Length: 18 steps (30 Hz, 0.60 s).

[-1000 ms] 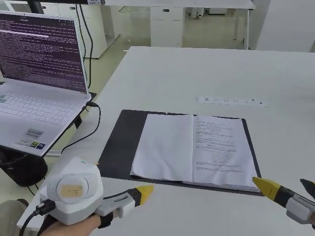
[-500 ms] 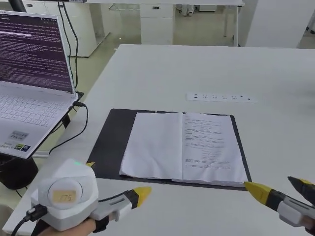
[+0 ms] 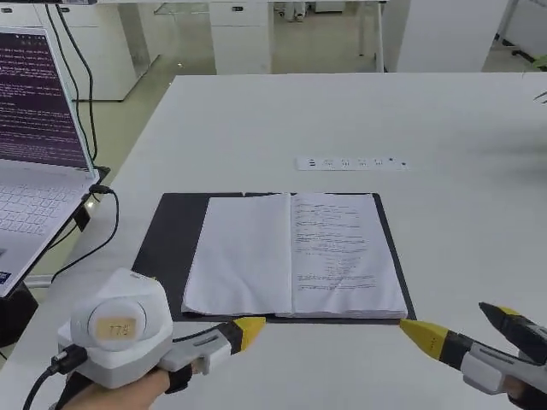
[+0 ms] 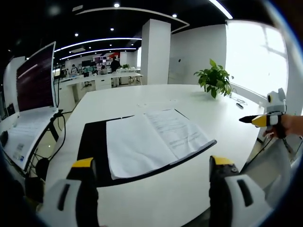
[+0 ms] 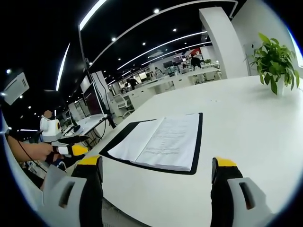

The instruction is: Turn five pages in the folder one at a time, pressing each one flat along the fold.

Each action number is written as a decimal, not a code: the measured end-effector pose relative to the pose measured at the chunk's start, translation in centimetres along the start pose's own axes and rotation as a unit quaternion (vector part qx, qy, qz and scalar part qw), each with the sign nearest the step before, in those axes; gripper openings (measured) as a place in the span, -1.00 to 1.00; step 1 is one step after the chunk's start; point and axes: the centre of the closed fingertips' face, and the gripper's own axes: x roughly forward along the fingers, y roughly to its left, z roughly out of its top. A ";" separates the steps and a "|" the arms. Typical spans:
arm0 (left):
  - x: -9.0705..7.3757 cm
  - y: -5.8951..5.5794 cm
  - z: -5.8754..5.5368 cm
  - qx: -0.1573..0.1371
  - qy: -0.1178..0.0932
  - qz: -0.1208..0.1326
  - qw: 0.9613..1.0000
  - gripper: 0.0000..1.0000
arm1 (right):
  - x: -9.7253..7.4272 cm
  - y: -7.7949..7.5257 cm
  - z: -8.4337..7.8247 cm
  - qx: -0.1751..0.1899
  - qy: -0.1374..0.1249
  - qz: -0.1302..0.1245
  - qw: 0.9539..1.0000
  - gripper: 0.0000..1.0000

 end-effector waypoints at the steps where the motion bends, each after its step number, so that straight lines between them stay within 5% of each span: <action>1: 0.3 -0.3 -0.2 -0.004 0.006 -0.005 1.000 0.98 | 0.1 0.0 0.0 -0.001 0.000 0.001 1.000 0.95; 8: 2.8 -2.7 -0.5 0.013 0.022 -0.034 0.999 0.98 | 0.5 0.6 -0.1 -0.002 0.005 0.014 1.000 1.00; 14: 6.1 -6.3 0.2 0.031 0.026 -0.075 0.996 0.98 | 0.5 0.4 -0.4 0.000 0.013 0.014 1.000 0.98; 18: 8.7 -8.5 0.0 0.052 0.036 -0.098 0.993 0.80 | 0.6 0.4 -0.4 -0.007 0.015 0.016 1.000 0.95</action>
